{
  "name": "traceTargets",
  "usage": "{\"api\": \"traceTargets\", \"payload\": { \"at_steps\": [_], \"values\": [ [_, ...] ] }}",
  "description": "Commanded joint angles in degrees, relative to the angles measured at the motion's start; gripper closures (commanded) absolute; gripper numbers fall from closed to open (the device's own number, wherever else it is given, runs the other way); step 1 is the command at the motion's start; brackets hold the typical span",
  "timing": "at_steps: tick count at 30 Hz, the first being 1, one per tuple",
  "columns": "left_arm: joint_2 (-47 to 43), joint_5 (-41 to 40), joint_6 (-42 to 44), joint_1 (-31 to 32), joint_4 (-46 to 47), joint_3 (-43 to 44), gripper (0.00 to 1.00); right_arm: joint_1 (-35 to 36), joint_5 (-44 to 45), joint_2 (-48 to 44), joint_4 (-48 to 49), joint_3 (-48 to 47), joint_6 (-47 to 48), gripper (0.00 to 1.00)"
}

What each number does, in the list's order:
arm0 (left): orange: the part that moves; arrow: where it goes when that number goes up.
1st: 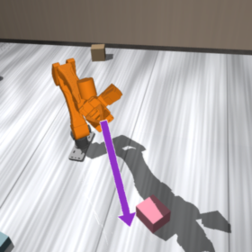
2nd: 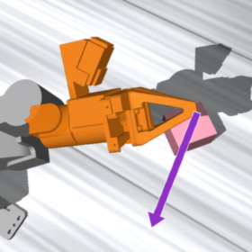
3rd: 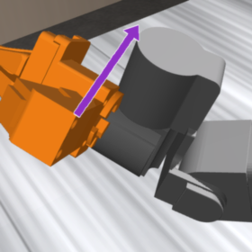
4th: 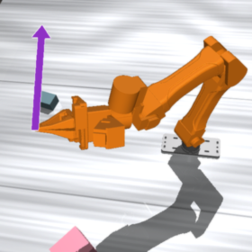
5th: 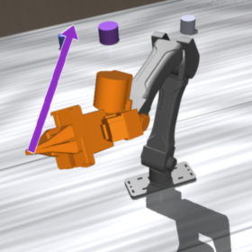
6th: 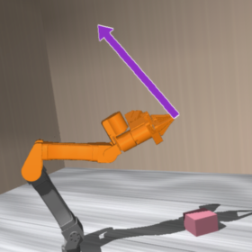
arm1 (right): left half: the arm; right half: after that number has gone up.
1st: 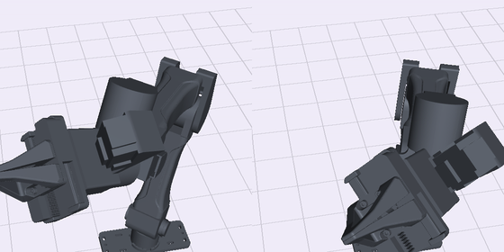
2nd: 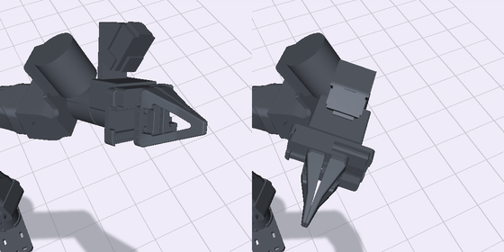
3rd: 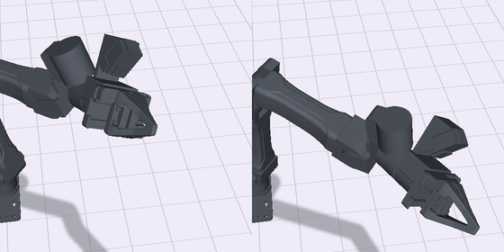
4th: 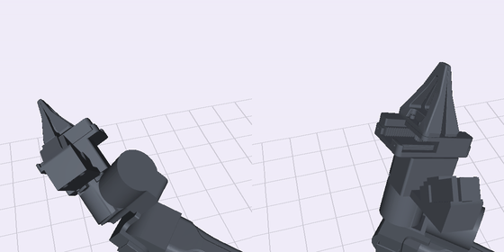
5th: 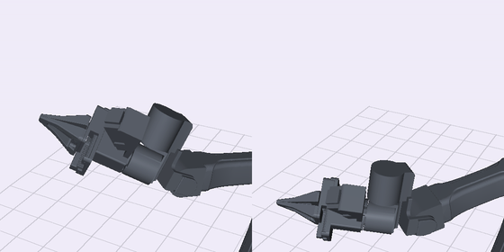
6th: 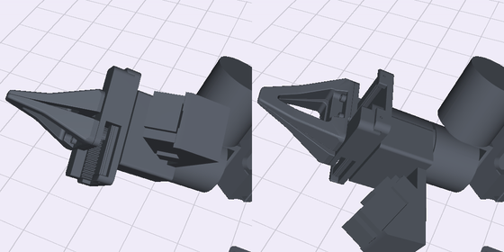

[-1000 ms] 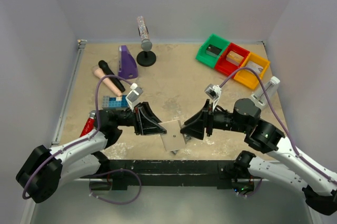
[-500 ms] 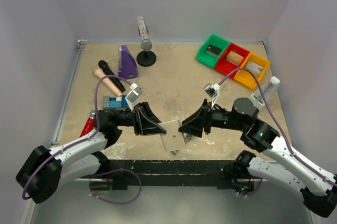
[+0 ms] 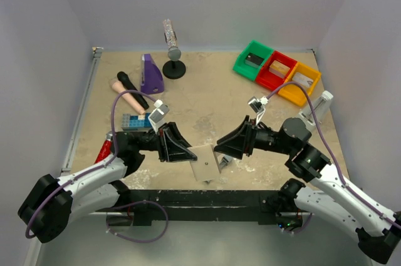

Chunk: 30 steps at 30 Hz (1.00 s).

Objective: Take the credit cards out of the card holder
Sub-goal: Open the card holder.

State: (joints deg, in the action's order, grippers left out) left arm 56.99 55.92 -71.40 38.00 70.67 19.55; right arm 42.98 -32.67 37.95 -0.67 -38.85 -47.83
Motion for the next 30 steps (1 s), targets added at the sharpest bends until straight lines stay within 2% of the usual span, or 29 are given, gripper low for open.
{"api": "traceTargets", "payload": {
  "at_steps": [1,16,23,27,29,30],
  "values": [
    [-1.2,0.4,-0.1,0.3,13.4,-0.5,1.0,-0.5,-0.2,-0.2,3.7,0.3,-1.0,0.36],
    [-0.3,-0.7,-0.1,0.3,12.2,2.8,1.0,0.1,-5.4,3.8,-0.9,-3.4,2.8,0.41],
    [-0.1,-2.0,2.0,0.4,9.0,4.3,1.0,4.0,-6.1,7.8,-3.8,-7.2,5.6,0.45],
    [-0.6,-2.7,3.8,0.5,5.8,4.9,1.0,5.8,-6.3,10.4,-5.0,-8.9,6.5,0.51],
    [-1.4,-3.0,5.3,0.5,3.2,5.1,1.0,6.3,-6.3,11.0,-5.4,-9.4,6.9,0.59],
    [-2.1,-3.3,6.6,0.4,1.0,5.1,1.0,6.3,-6.2,11.1,-5.5,-9.6,6.9,0.67]
  ]
}}
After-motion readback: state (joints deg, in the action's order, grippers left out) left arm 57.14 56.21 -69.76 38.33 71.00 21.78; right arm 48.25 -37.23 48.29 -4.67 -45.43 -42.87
